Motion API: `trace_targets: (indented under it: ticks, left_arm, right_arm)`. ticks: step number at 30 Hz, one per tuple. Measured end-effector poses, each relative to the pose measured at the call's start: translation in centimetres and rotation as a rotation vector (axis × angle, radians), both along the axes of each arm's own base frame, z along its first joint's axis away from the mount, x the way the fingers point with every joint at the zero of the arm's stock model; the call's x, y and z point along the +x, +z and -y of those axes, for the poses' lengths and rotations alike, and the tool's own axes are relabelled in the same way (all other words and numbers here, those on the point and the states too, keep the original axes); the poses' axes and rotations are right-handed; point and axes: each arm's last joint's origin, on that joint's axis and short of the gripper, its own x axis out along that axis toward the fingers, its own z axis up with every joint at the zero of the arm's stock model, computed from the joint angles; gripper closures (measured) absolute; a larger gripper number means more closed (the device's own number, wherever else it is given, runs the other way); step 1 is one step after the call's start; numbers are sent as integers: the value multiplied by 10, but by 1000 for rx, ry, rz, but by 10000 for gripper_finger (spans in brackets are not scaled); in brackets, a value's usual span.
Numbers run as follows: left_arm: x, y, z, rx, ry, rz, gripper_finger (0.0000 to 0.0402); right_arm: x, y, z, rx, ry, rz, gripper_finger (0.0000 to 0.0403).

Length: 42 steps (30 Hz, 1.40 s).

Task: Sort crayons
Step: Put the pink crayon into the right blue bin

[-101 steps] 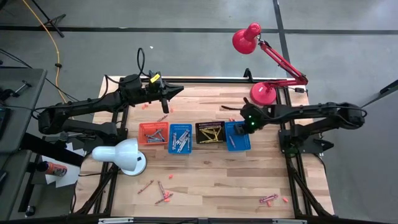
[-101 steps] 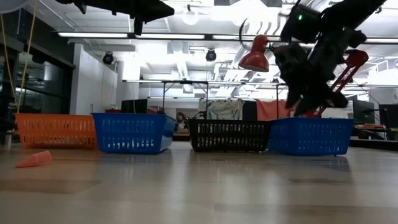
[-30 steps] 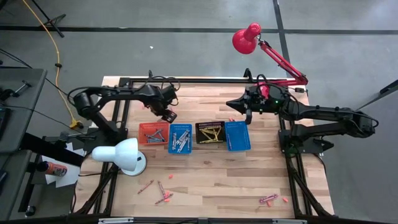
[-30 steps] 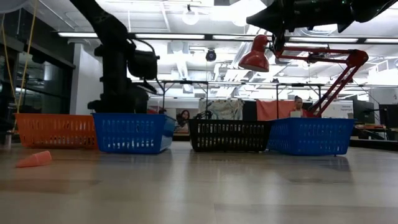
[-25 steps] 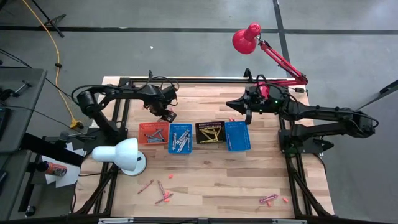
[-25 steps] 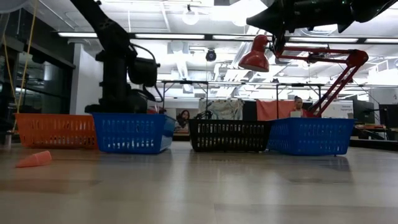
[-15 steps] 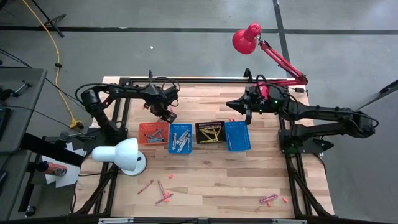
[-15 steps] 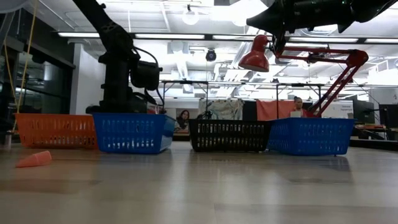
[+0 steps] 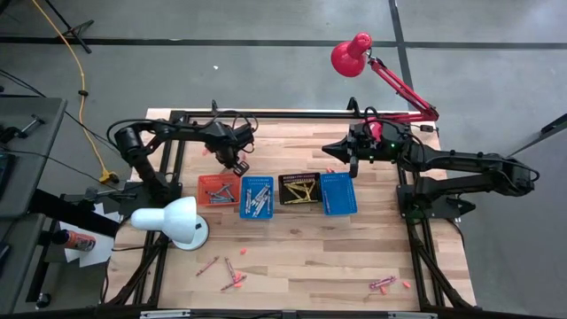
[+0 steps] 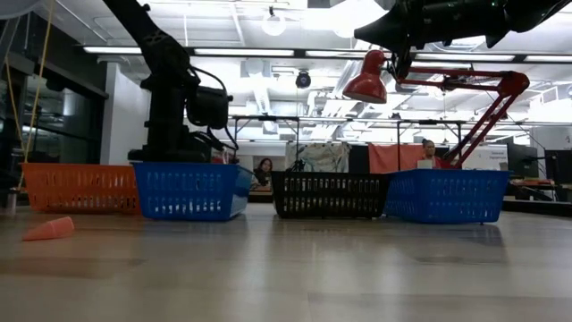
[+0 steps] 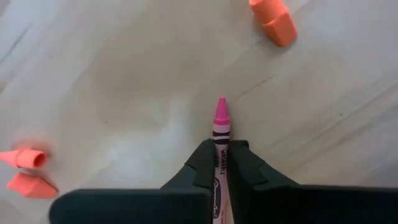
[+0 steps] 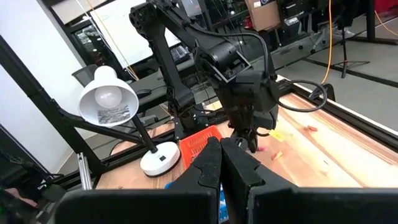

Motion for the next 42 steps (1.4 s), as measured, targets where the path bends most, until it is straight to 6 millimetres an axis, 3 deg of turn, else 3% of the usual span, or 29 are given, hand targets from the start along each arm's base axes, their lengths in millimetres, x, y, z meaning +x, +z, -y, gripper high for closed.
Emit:
trace_targets:
  ticks: [5, 10, 14, 21, 25, 28, 37, 42]
  left_arm:
    - [2, 17, -5, 100, 4, 40, 400]
    - [3, 57, -8, 162, -13, 171, 401]
    - [0, 99, -8, 255, -46, 324, 401]
    - [-5, 178, 10, 433, -189, 940, 401]
    - [-4, 209, 27, 553, -231, 1270, 401]
    - [4, 213, 41, 564, -276, 1400, 401]
    - [30, 205, 69, 555, -384, 1421, 401]
    - [33, 203, 69, 567, -386, 1420, 401]
  right_arm:
    - [0, 0, 0, 0, 0, 1, 403]
    - [0, 0, 0, 0, 0, 1, 403]
    - [0, 0, 0, -1, 0, 2, 403]
    - [0, 2, 0, 7, -1, 21, 403]
    - [2, 2, 0, 19, 3, 34, 403]
    - [10, 1, -2, 23, 20, 13, 403]
    - [36, 0, -4, -62, 82, -40, 403]
    - [31, 20, -1, -156, 56, 17, 403]
